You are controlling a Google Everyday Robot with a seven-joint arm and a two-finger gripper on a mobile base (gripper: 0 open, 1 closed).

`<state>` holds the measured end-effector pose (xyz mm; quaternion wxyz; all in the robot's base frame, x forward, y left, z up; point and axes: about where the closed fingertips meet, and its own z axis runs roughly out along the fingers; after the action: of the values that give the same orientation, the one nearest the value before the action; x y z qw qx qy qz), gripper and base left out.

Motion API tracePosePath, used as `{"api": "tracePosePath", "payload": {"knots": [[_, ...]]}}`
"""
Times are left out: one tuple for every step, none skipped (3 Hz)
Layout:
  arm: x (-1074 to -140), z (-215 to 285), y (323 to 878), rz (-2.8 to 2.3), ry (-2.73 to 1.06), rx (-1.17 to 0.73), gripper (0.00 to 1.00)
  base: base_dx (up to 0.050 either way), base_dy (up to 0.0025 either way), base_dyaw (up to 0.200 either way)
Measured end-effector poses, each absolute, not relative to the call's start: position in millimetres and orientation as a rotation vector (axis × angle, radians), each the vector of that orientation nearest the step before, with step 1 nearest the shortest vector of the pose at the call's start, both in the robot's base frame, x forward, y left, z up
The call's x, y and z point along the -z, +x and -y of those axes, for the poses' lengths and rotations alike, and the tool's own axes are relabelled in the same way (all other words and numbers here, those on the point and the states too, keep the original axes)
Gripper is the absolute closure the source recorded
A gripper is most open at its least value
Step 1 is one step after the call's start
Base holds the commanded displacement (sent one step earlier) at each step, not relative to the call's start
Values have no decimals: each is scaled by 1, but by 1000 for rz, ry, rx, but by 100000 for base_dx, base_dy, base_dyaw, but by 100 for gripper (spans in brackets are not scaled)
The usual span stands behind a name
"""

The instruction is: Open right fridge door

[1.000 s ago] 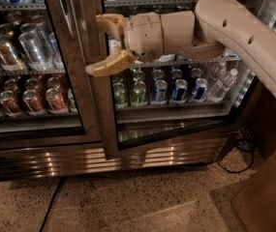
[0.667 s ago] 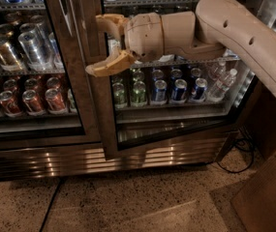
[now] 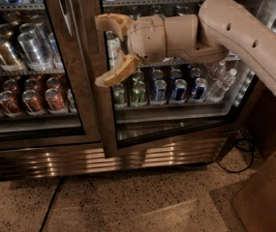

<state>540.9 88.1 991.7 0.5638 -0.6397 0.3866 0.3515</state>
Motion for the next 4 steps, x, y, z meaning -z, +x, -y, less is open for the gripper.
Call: {"api": "tracePosePath", "payload": {"knots": [[-992,-88,541,-910,-1505,-827,0,0,0,0],[-992,-88,541,-910,-1505,-827,0,0,0,0],[-989,-72,542,-934,-1457,-812,0,0,0,0],[-980,-36,541,-982,-1363,-779,0,0,0,0]]}}
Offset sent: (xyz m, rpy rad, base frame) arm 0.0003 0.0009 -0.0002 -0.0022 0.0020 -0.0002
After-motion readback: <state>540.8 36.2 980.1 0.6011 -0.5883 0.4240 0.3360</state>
